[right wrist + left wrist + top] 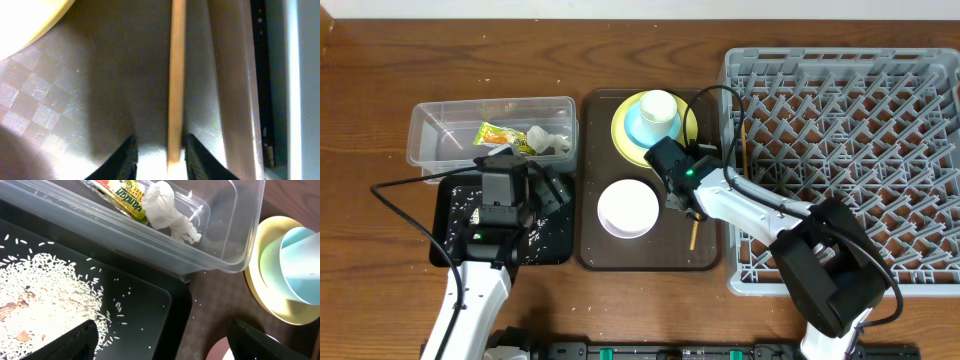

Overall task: Sort waste into correct bins and load items into the dishwasher rack
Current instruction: 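Grasp the second chopstick with the right gripper and carry it toward the rack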

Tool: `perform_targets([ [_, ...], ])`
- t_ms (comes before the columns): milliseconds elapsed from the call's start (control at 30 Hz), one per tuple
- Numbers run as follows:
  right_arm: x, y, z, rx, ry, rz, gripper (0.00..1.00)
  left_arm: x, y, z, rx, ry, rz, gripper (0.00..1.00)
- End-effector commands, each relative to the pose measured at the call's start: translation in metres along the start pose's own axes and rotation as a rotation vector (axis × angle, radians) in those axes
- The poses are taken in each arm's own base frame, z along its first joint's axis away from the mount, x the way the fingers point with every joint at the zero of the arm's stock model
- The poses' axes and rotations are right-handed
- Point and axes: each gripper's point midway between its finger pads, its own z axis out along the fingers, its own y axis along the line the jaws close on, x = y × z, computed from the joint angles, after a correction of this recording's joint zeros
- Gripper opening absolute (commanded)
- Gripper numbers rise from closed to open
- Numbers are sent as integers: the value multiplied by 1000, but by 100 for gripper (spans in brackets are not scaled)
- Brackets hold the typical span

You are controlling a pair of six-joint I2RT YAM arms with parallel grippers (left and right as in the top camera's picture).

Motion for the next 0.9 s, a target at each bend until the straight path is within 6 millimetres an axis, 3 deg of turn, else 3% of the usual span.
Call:
perform_targets([
  [0, 9, -9, 8, 17, 39, 4, 29, -7, -1, -2, -4, -17, 2, 84],
  [300, 20, -2, 7, -26, 105, 2, 20, -7, -1, -2, -4, -17, 2, 84],
  [500, 23, -3, 7, -25, 117, 0, 1, -7, -1, -2, -4, -17, 2, 84],
  [733, 23, -6, 2, -16, 123, -6, 1, -7, -1, -2, -4, -17, 2, 84],
  [867, 7, -6, -15, -50, 91, -50, 1, -7, -1, -2, -4, -17, 2, 84],
])
